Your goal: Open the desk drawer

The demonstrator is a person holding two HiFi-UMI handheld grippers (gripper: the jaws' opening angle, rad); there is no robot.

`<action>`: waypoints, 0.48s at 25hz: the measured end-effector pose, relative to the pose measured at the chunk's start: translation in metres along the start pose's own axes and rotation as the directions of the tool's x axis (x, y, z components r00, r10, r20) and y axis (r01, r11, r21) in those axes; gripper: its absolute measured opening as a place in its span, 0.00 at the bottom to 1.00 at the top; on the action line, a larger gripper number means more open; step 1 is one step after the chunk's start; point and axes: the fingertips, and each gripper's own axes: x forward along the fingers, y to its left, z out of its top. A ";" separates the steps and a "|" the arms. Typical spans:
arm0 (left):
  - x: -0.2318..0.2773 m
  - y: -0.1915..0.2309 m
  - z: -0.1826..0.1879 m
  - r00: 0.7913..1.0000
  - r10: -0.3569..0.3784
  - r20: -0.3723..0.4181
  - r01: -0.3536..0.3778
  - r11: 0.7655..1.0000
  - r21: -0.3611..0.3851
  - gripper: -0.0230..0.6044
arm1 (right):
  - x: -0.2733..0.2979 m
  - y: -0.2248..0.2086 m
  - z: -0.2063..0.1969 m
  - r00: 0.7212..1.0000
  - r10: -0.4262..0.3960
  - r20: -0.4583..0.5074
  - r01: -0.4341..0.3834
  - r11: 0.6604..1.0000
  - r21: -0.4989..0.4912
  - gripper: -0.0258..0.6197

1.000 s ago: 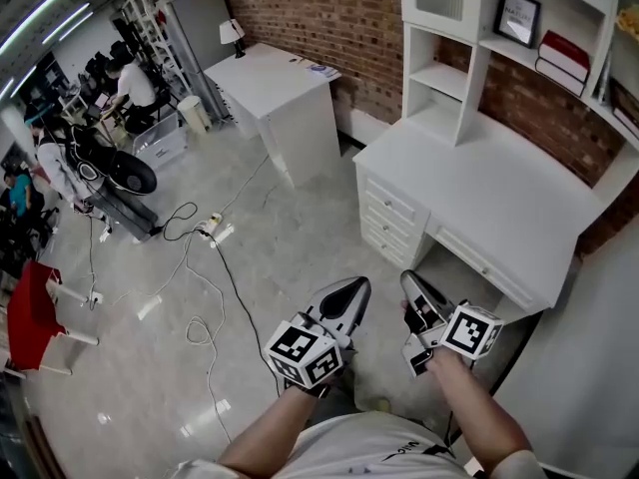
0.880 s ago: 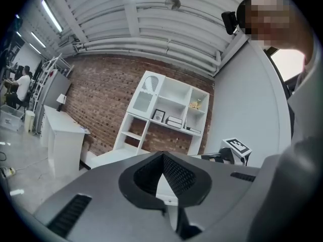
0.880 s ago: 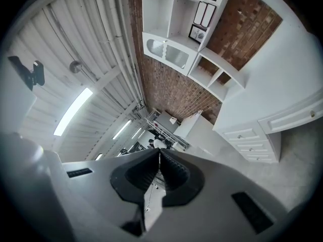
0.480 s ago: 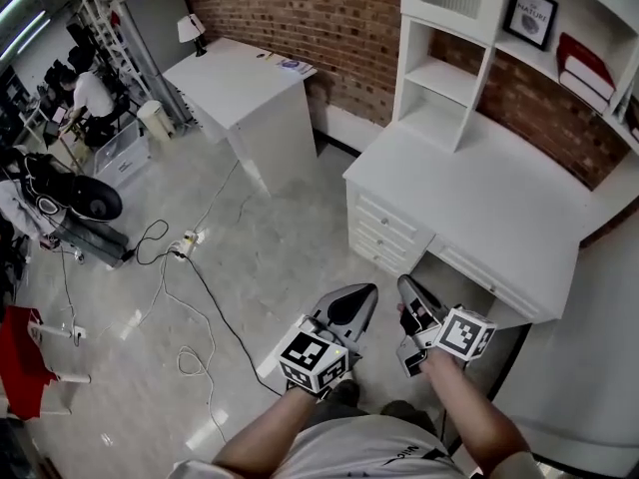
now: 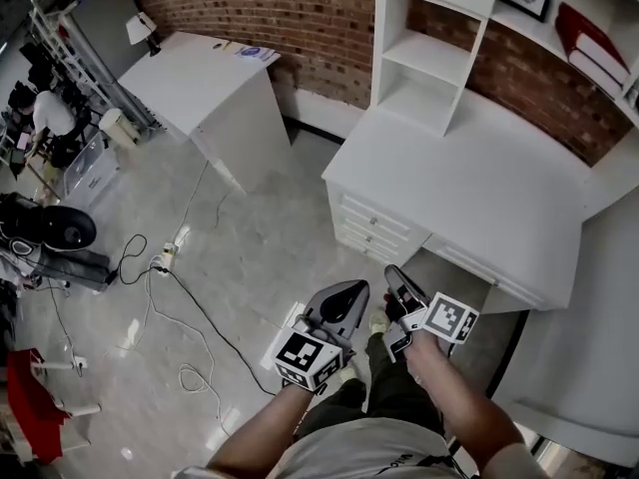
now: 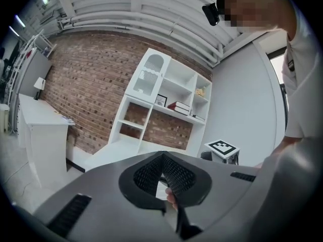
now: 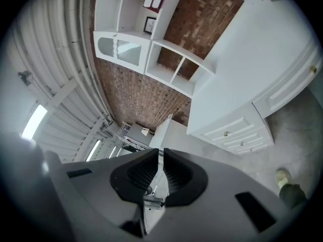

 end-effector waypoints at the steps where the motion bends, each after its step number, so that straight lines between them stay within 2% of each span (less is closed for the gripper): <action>1: 0.008 0.008 -0.004 1.000 0.002 -0.005 -0.002 1.000 -0.005 0.06 | 0.010 -0.011 0.004 1.000 -0.006 0.003 0.006 1.000 0.015 0.07; 7: 0.067 0.064 -0.029 0.999 0.031 -0.038 -0.032 0.999 -0.040 0.06 | 0.072 -0.100 0.028 0.997 -0.063 0.043 0.055 0.985 0.161 0.08; 10: 0.098 0.092 -0.043 0.997 0.029 -0.067 -0.032 0.998 -0.050 0.06 | 0.105 -0.144 0.036 0.993 -0.084 0.083 0.057 0.956 0.288 0.08; 12: 0.117 0.112 -0.057 0.996 0.030 -0.085 -0.035 0.998 -0.056 0.06 | 0.124 -0.175 0.039 0.990 -0.106 0.089 0.071 0.941 0.330 0.13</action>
